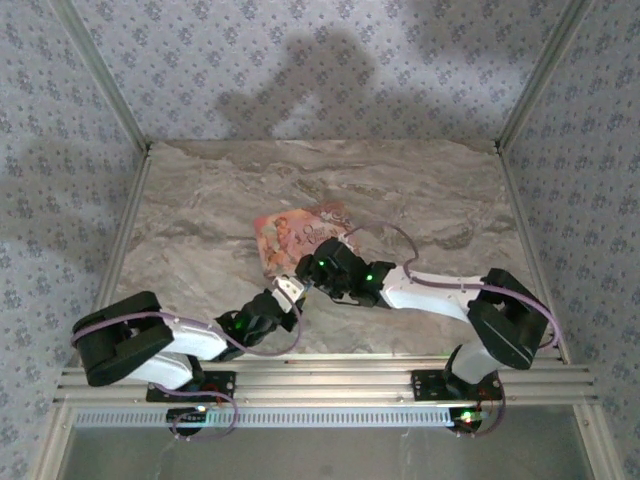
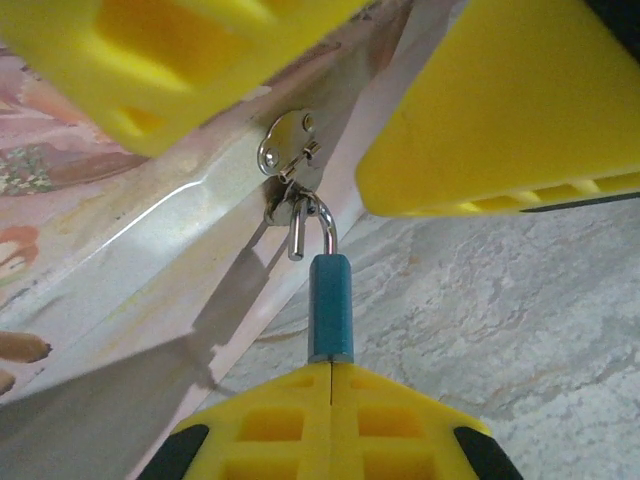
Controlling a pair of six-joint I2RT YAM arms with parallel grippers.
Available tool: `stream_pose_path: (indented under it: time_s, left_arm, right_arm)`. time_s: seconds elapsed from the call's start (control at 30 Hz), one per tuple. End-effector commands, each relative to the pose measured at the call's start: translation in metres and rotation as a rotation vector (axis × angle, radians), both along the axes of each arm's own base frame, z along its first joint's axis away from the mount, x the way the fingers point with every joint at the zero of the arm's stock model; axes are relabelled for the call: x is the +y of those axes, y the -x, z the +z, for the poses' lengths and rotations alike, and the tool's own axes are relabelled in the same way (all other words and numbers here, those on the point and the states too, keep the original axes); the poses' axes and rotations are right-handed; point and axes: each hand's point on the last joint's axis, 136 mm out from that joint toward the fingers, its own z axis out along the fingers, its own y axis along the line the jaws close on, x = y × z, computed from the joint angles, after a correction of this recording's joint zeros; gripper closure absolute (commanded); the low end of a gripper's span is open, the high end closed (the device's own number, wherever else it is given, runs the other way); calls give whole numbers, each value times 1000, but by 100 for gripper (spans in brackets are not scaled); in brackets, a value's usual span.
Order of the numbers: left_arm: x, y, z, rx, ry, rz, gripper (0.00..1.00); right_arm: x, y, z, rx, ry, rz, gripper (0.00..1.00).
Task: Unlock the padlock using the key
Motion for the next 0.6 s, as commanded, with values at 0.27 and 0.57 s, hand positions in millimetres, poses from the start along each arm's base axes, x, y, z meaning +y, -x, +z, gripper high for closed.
stream_pose_path:
  time_s: [0.27,0.57]
  left_arm:
    - [-1,-1,17,-67,-11,-10,100]
    - [-2,1,34,-88,22,-21,100]
  right_arm:
    - [5,21,-21,61,82,56,41]
    - [3,30,-29,79,69,41,42]
